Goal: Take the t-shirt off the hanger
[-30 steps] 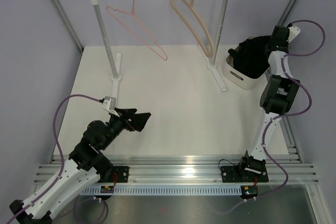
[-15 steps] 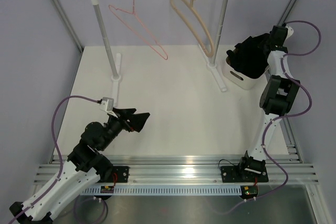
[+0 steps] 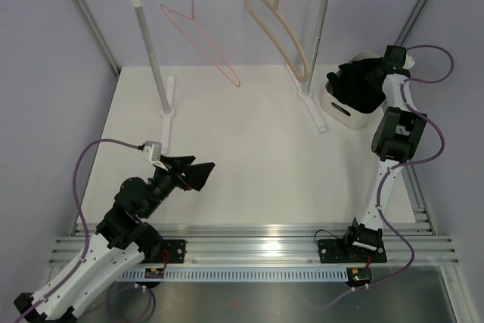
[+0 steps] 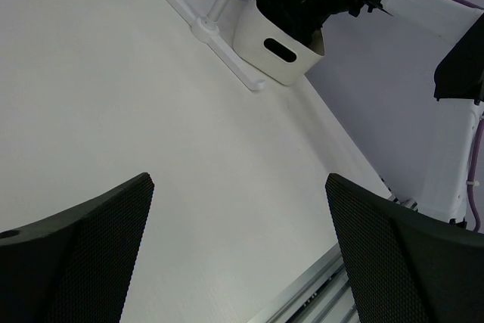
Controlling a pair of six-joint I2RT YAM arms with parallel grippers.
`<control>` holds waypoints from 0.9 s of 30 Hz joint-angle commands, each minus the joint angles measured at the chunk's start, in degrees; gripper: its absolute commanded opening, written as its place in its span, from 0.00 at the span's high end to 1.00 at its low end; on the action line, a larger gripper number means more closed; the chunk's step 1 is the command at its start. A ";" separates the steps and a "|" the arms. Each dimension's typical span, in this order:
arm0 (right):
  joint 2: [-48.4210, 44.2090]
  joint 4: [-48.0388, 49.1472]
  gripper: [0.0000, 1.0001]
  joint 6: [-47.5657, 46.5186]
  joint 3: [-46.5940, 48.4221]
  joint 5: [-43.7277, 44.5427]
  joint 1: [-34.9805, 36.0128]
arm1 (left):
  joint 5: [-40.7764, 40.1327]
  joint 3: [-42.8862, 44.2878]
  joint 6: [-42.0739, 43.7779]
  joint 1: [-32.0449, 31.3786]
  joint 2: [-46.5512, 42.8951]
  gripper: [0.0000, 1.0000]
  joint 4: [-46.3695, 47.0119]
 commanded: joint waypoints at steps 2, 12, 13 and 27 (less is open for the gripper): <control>-0.77 -5.73 0.44 0.03 3.63 1.53 0.79 | -0.75 -0.09 -0.28 -0.13 -0.87 0.01 1.74; -11.40 -7.75 0.07 -9.29 5.91 -2.78 0.79 | -1.72 -0.36 -0.28 -0.13 -0.78 0.01 1.48; -12.02 -7.93 0.07 -9.99 5.57 -2.16 0.79 | -1.90 -0.36 -0.28 -0.13 -0.69 0.01 1.57; -21.25 -2.49 0.00 -21.06 -7.61 -17.62 3.94 | -1.28 -0.36 -0.54 -0.13 0.19 0.01 2.18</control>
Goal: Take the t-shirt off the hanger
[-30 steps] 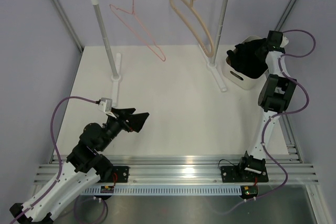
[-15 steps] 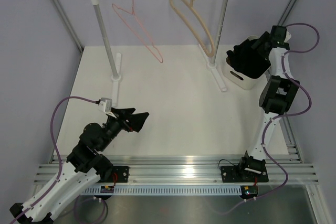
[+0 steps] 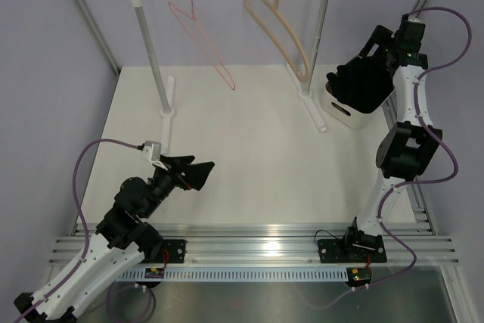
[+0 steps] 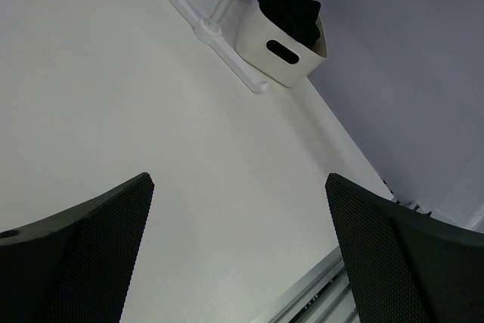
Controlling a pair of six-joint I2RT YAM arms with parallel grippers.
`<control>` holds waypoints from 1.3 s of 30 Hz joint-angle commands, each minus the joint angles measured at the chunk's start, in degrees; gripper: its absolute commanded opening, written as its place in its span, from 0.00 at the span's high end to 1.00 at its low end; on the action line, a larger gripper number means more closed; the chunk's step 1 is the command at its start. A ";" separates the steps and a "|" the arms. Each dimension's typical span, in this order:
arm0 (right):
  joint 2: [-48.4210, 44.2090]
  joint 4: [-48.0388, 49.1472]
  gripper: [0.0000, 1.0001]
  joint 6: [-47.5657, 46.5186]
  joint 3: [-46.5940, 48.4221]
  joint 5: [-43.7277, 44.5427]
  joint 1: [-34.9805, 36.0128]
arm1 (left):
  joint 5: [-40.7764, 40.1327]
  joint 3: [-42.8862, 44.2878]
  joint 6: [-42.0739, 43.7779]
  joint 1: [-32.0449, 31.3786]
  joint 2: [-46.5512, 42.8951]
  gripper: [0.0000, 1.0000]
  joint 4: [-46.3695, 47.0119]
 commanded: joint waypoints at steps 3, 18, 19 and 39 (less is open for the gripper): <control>-1.32 3.48 0.01 -5.73 -6.98 -8.68 2.49 | -0.71 -0.79 -0.87 -0.13 0.34 0.01 2.53; 5.09 0.24 0.07 -10.04 -6.74 -2.29 5.12 | -0.54 -1.24 -1.04 -0.22 0.35 0.01 3.33; 5.27 0.50 0.09 -9.77 -6.74 -1.06 5.04 | -0.62 -1.24 -0.96 -0.13 0.17 0.01 3.15; 7.99 3.14 0.55 0.25 -8.15 12.93 0.91 | -0.71 -0.97 -0.87 -0.13 -0.62 0.01 2.54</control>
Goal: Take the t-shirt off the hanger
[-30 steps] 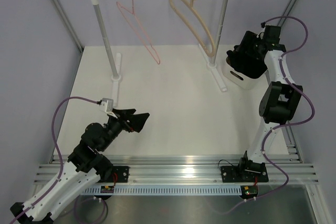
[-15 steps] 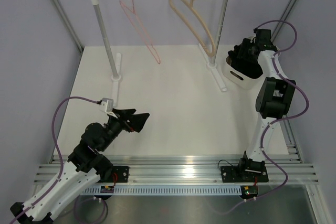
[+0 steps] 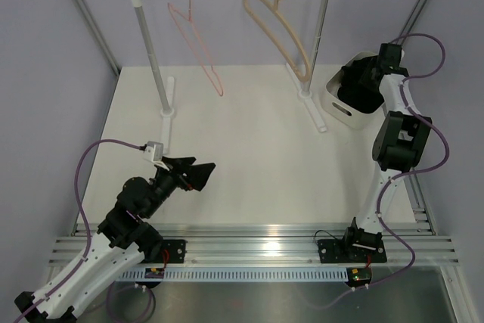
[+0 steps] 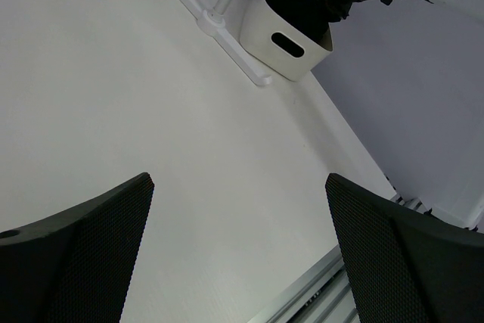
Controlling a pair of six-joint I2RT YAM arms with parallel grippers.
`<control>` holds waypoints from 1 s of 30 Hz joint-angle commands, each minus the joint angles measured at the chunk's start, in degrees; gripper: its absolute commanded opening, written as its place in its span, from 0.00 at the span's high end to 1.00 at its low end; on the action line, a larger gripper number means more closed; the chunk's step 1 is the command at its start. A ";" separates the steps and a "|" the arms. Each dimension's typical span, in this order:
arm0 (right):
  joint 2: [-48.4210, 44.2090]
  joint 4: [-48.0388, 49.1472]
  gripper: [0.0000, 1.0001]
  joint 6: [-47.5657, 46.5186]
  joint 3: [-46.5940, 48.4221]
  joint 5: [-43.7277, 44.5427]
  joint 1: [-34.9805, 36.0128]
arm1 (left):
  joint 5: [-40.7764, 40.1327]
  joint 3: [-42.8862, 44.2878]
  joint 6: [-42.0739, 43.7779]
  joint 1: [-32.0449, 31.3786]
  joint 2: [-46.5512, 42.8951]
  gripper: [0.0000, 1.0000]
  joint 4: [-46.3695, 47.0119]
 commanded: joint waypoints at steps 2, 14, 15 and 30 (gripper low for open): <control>2.20 0.98 0.55 1.89 1.53 3.59 -0.73 | -0.89 0.10 -0.43 -0.13 -1.06 0.01 2.30; 9.77 -5.44 0.46 1.97 8.48 3.59 -0.73 | -0.80 0.19 -0.52 -0.22 -1.15 0.01 2.30; 9.33 -5.44 0.42 2.15 8.31 3.33 -0.73 | -0.89 0.10 -0.43 -0.13 -1.15 0.01 2.30; -5.34 -5.87 0.01 2.42 4.69 1.84 -0.73 | -1.59 0.19 -0.43 -0.13 -0.27 0.01 2.29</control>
